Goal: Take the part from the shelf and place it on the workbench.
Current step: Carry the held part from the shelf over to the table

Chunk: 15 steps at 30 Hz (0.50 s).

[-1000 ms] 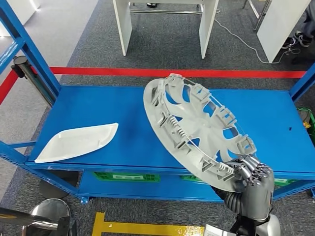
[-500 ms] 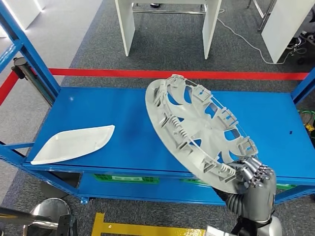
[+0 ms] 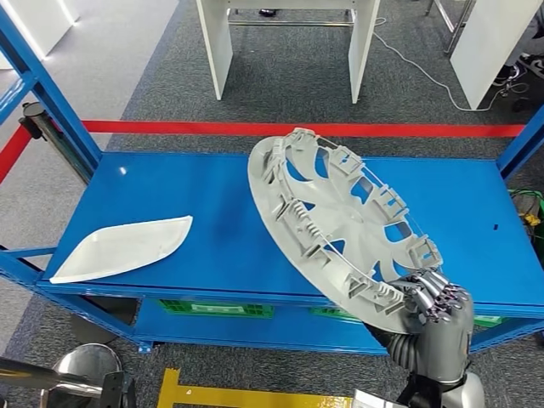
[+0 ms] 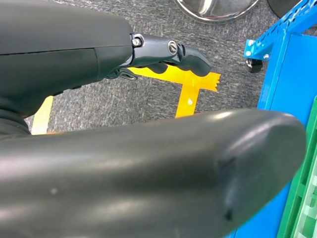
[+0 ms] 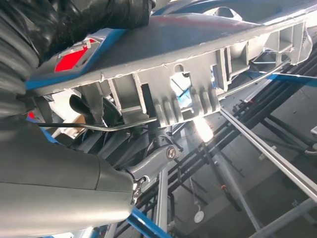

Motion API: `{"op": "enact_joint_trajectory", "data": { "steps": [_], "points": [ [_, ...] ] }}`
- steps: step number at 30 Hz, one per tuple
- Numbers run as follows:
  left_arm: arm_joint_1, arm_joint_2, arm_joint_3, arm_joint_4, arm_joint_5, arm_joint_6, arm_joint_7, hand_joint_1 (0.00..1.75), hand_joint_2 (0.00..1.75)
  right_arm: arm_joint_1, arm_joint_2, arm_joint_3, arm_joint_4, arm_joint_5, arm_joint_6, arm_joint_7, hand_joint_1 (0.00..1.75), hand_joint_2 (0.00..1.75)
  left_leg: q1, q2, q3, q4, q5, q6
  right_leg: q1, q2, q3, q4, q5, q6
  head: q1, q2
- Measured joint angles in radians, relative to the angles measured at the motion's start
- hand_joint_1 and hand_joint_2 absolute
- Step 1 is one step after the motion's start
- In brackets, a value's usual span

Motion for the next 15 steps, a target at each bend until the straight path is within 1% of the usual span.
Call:
{"op": "enact_joint_trajectory", "data": {
  "steps": [5,10,11,12,13,14,15],
  "points": [
    [0.000,0.000,0.003,0.000,-0.005,-0.003,-0.001,0.00,0.00,0.000,0.000,0.000,0.000,-0.016,0.002,0.011,1.75,1.75,-0.002,0.000,-0.001,0.001,-0.001,-0.002,-0.002,-0.001,0.001,0.000,0.001,0.000,0.000,0.000],
    [0.000,0.000,0.010,0.000,-0.012,-0.007,-0.004,0.00,0.00,0.000,0.000,0.000,0.000,-0.037,0.006,0.009,1.75,1.75,-0.006,0.000,-0.001,0.003,-0.001,-0.002,-0.007,-0.001,0.001,-0.001,0.002,0.002,0.000,0.000],
    [0.000,0.001,0.010,0.000,-0.014,-0.007,-0.005,0.00,0.00,0.000,0.000,0.000,0.000,-0.040,0.007,0.008,1.75,1.75,-0.007,0.000,-0.002,0.005,-0.002,0.000,-0.009,-0.001,0.002,-0.004,0.004,0.005,0.000,0.000],
    [0.000,0.002,0.012,0.000,-0.016,-0.008,-0.006,0.00,0.00,0.000,0.000,0.000,0.000,-0.043,0.007,0.007,1.75,1.75,-0.009,0.000,-0.002,0.006,-0.002,0.005,-0.012,-0.002,0.003,-0.008,0.007,0.009,0.000,0.000],
    [0.000,0.003,0.013,0.000,-0.017,-0.008,-0.007,0.00,0.00,0.001,0.000,0.000,-0.002,-0.045,0.008,0.005,1.75,1.75,-0.011,0.000,0.000,0.000,0.001,0.012,-0.013,-0.002,0.006,-0.015,0.011,0.015,-0.001,0.000],
    [-0.001,0.003,0.014,0.000,-0.018,-0.008,-0.008,0.00,0.00,0.002,0.000,0.000,-0.004,-0.047,0.008,0.004,1.75,1.75,-0.010,0.002,0.007,-0.014,0.009,0.019,-0.014,-0.002,0.008,-0.021,0.013,0.020,-0.001,0.000],
    [-0.001,0.002,0.014,0.000,-0.019,-0.009,-0.008,0.00,0.00,0.003,-0.001,0.000,-0.006,-0.049,0.009,0.003,1.75,1.75,-0.006,0.004,0.018,-0.036,0.019,0.026,-0.013,-0.002,0.007,-0.021,0.009,0.024,-0.001,0.000]
  ]
}}
